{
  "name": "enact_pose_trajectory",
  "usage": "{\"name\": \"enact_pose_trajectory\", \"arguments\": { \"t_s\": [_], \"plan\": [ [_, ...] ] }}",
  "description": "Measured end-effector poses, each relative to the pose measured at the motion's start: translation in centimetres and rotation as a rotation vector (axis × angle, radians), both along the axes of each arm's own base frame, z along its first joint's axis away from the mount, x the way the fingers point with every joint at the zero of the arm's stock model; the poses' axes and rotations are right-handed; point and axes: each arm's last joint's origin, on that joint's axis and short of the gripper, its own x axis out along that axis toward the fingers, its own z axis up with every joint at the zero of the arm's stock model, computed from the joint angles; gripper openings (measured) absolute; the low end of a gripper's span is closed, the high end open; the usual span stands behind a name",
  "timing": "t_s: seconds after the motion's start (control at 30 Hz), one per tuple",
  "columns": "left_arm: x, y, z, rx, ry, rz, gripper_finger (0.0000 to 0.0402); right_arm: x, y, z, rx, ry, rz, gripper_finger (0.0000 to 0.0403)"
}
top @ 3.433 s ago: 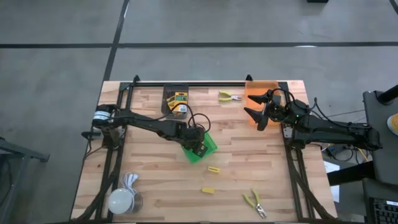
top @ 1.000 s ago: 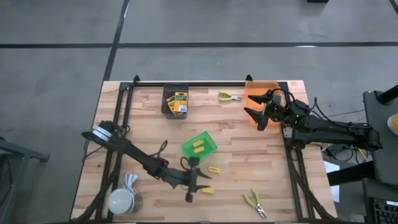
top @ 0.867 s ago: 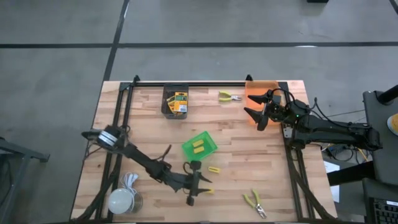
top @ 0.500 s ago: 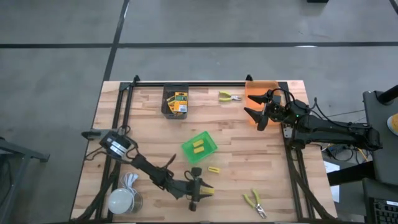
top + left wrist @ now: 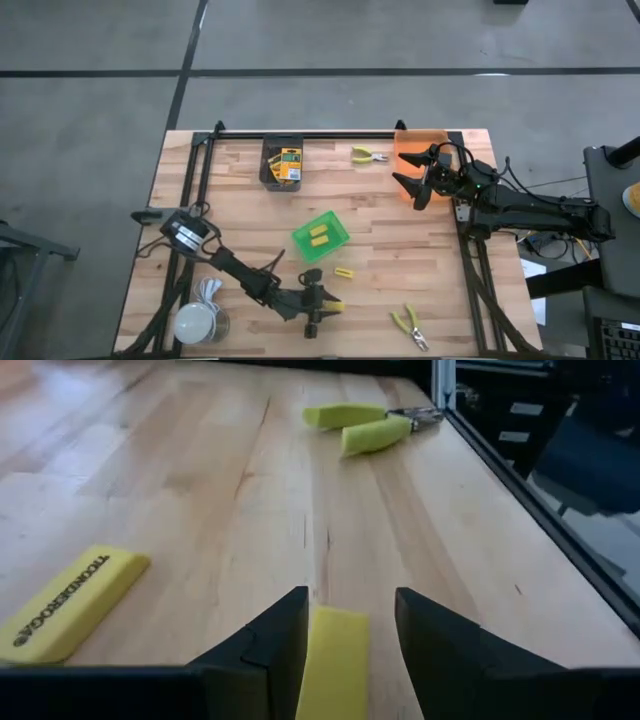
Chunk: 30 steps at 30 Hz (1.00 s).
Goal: Pick & Place School Supplies
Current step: Put the yellow eraser into the green bin
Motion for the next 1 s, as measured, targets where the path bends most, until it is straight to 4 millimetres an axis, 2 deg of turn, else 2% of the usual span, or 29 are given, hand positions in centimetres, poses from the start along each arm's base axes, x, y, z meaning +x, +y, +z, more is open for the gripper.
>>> {"name": "enact_pose_trajectory", "arguments": {
  "t_s": [0.2,1.0],
  "plan": [
    [0.03,0.03,0.94,0.043,0.07,-0.008,0.0156,0.0,0.0,0.0,0.0,0.0,0.0,0.0327],
    [0.31,0.5,0.51,0.03,0.191,-0.031,0.0156,0.0,0.0,0.0,0.0,0.0,0.0,0.0327]
  ]
}}
